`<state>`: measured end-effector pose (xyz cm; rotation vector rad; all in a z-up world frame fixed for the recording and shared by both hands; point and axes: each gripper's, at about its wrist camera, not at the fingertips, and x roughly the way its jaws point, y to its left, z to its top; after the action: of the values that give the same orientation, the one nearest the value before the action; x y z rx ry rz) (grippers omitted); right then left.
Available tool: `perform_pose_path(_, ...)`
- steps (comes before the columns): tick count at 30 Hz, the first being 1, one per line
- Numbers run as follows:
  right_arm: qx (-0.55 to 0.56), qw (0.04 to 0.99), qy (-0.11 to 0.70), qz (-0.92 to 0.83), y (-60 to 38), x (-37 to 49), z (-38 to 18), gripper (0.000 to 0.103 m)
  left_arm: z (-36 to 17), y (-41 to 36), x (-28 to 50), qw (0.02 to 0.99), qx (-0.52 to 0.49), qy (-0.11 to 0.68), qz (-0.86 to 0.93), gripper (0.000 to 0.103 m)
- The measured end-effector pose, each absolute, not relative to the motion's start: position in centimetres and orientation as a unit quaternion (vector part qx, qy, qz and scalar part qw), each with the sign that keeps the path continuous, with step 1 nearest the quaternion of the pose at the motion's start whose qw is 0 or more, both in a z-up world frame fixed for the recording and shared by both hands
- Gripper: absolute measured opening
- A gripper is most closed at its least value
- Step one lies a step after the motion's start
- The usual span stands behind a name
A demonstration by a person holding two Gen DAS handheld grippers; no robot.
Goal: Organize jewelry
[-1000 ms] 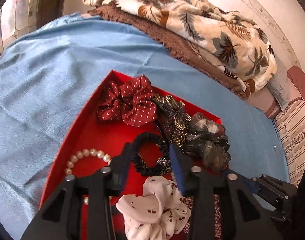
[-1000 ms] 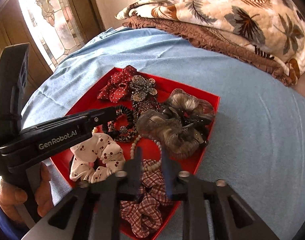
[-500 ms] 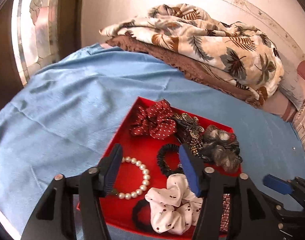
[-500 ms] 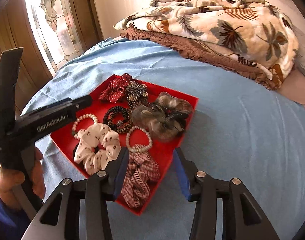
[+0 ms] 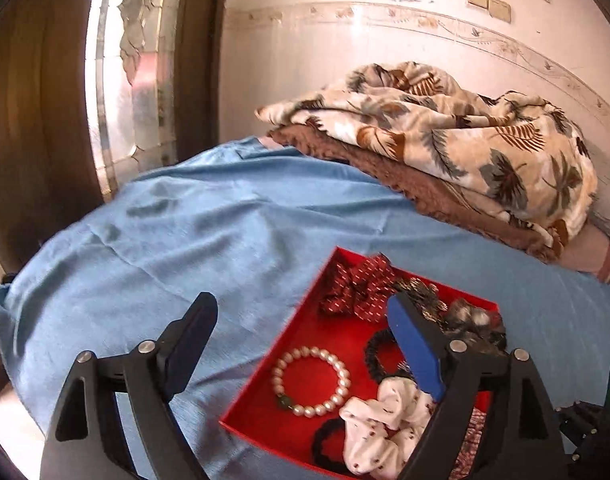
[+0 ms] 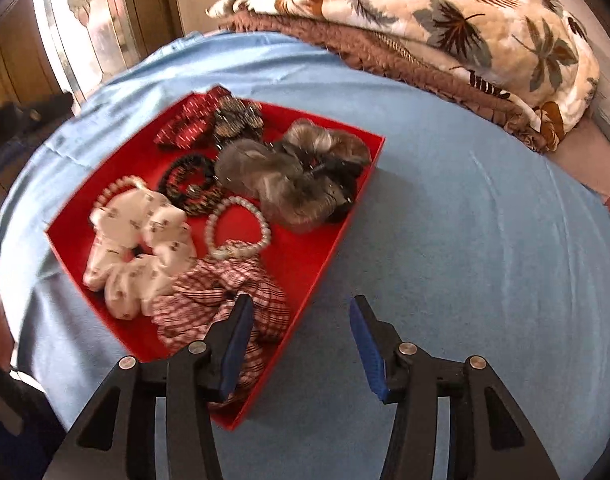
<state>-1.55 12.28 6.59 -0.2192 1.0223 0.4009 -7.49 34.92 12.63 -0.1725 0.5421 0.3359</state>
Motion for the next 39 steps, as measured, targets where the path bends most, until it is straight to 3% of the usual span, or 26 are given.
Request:
perform_pose_path(9, -0.131, 0.855, 0.477, 0.157, 11.2, -0.6, 6.3, 0.054, 13.9, 34.7, -8.1, 0.953, -0.075, 0.239, 0.172, 0.089)
perform_pose_path(16, -0.075, 0.866, 0.462, 0.174, 9.3, -2.2, 9.1, 0.056, 16.3, 33.7, -11.2, 0.959, -0.060, 0.178, 0.210, 0.103)
perform_pose_path(19, -0.060, 0.878, 0.442, 0.175, 8.1, -4.2, 11.1, 0.058, 17.6, 33.0, -13.0, 0.963, -0.070, 0.162, 0.204, 0.103)
perform_pose_path(21, -0.053, 0.889, 0.422, 0.171, 7.0, -5.7, 12.4, 0.065, 18.3, 32.6, -14.1, 0.964, -0.079, 0.162, 0.195, 0.103)
perform_pose_path(29, -0.015, 0.916, 0.374, 0.145, 2.1, -10.2, 15.1, 0.077, 20.2, 29.7, -18.9, 0.960, -0.111, 0.204, 0.159, 0.103)
perform_pose_path(39, -0.003, 0.924, 0.350, 0.154, 0.2, -14.8, 15.1, 0.079, 21.2, 24.4, -25.0, 0.958, -0.034, 0.192, 0.210, 0.103)
